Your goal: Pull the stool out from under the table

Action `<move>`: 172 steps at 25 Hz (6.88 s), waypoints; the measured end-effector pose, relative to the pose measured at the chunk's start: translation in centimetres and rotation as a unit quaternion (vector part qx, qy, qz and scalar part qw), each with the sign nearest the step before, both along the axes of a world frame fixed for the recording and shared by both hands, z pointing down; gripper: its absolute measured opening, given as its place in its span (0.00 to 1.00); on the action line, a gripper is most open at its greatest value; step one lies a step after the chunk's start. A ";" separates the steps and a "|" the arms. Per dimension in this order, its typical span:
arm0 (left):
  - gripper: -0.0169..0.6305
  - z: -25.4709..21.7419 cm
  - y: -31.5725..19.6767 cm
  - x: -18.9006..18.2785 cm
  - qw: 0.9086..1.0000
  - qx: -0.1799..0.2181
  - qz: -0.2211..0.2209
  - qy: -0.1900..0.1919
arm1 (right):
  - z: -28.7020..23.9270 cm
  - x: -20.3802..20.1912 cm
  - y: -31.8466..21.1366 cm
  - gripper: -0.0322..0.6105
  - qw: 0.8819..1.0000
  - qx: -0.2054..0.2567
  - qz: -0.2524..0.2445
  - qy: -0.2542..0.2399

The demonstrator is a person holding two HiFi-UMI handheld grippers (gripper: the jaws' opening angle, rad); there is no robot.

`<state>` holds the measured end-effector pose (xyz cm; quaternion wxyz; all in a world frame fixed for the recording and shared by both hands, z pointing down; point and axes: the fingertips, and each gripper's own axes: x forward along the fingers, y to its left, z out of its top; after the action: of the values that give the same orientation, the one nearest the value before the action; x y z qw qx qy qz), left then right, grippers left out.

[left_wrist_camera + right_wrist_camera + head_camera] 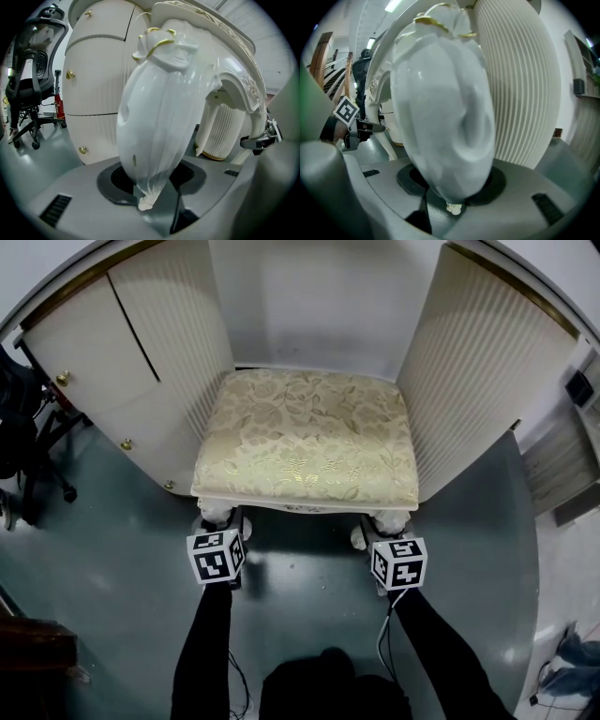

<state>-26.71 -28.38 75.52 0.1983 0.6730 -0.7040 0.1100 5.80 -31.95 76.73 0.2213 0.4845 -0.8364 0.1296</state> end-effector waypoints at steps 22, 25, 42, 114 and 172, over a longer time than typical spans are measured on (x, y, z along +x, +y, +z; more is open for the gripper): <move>0.33 -0.4 0.7 -0.1 1.000 -0.018 -0.002 0.003 | -0.3 0.0 1.0 0.32 1.000 -0.017 0.003 0.002; 0.33 -0.3 0.9 0.1 1.000 -0.024 -0.003 0.005 | -0.3 0.1 1.2 0.32 1.000 -0.021 0.003 0.003; 0.33 -0.6 1.9 -0.1 0.999 -0.053 -0.007 0.004 | -0.4 0.0 2.1 0.32 0.999 -0.043 0.004 0.000; 0.33 -2.1 4.5 0.1 0.996 -0.078 -0.044 0.000 | -1.6 0.5 4.2 0.33 0.997 -0.075 0.022 0.020; 0.05 -20.6 10.3 9.2 0.944 -0.314 -0.020 0.095 | -18.9 0.2 11.8 0.06 0.924 -0.371 0.036 0.085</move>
<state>-17.47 -18.03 54.92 0.4676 0.5695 -0.6251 0.2574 5.96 -20.14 57.88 0.4508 0.4068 -0.6882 0.3972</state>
